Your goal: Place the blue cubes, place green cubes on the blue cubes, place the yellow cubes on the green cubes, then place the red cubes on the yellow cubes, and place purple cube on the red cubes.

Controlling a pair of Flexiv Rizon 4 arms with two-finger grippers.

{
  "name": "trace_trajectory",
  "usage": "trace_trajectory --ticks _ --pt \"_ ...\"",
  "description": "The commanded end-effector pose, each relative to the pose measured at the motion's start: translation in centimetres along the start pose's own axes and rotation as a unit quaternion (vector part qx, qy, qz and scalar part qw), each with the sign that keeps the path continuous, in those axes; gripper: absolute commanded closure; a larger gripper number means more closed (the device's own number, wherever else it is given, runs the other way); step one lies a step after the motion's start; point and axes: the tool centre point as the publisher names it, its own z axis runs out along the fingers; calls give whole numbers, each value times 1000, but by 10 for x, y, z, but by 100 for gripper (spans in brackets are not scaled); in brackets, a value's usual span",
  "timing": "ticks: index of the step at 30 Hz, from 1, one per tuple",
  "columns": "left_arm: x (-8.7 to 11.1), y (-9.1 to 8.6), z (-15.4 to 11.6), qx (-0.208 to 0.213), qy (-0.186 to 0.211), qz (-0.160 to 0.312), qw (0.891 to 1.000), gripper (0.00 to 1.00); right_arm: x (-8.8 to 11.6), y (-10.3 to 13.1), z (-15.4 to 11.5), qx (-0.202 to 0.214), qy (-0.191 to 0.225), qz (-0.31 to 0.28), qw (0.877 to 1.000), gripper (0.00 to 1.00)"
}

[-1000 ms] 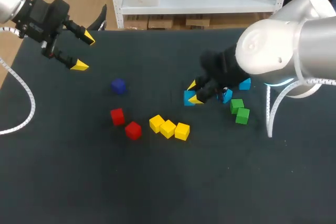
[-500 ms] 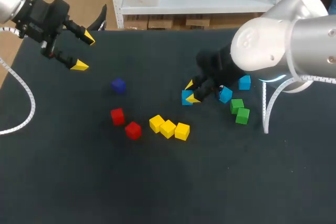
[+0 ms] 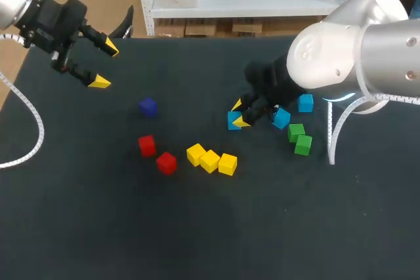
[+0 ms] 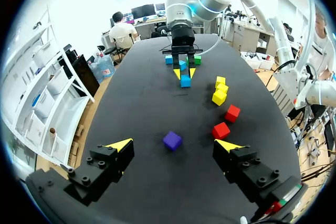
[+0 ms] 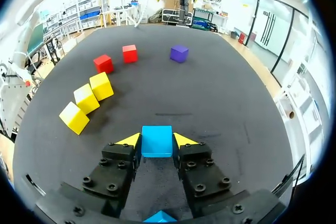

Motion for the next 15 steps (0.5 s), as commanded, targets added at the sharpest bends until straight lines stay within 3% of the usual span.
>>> trace_trajectory --ticks 1,8,11,12,14,15 --pt "1 1 0 0 -1 2 1000 0 -1 0 0 -1 1 -1 1000 100" --pt "1 1 0 0 -1 2 1000 0 0 0 0 -3 2 0 1000 100" --pt "1 1 0 0 -1 2 1000 0 0 0 0 -3 5 -1 1000 77" --pt "1 1 0 0 -1 2 1000 0 0 0 0 -3 6 -1 1000 61" --pt "1 1 0 0 -1 2 1000 0 1 0 0 -4 7 -2 1000 52" --pt "1 1 0 0 -1 2 1000 0 1 0 0 -4 7 -2 1000 34"
